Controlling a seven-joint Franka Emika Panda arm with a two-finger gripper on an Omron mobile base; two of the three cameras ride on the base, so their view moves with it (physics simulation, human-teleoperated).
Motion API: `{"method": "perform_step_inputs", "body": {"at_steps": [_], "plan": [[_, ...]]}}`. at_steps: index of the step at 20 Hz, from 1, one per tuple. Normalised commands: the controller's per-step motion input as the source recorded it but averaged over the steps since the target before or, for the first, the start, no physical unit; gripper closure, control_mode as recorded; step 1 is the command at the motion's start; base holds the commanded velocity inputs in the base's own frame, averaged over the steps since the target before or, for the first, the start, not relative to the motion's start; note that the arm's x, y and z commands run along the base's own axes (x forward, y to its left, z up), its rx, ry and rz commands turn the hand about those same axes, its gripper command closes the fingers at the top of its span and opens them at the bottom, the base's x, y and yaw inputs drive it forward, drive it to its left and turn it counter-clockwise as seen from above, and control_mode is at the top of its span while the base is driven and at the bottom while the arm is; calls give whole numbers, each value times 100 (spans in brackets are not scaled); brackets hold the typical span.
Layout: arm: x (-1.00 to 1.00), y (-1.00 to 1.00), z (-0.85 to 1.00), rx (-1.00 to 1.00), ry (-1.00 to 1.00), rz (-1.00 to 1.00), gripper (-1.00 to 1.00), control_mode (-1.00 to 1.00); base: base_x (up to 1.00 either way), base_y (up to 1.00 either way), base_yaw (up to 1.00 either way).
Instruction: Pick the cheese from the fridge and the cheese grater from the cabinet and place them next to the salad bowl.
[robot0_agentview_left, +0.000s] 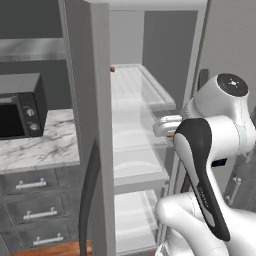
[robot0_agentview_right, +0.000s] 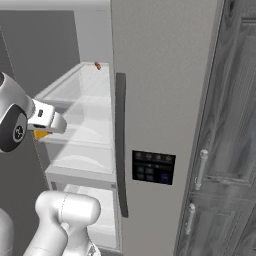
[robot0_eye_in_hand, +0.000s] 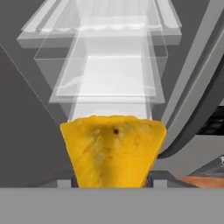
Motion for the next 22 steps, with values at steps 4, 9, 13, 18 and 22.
{"method": "perform_step_inputs", "body": {"at_steps": [4, 9, 13, 18, 22], "plan": [[0, 0, 0, 0, 0, 0, 100, 100, -51, -1, 0], [0, 0, 0, 0, 0, 0, 100, 100, -59, -3, 0], [0, 0, 0, 0, 0, 0, 100, 100, -58, -12, 0], [0, 0, 0, 0, 0, 0, 100, 100, -57, -18, 2], [0, 0, 0, 0, 0, 0, 100, 100, -59, -19, 33]]}}
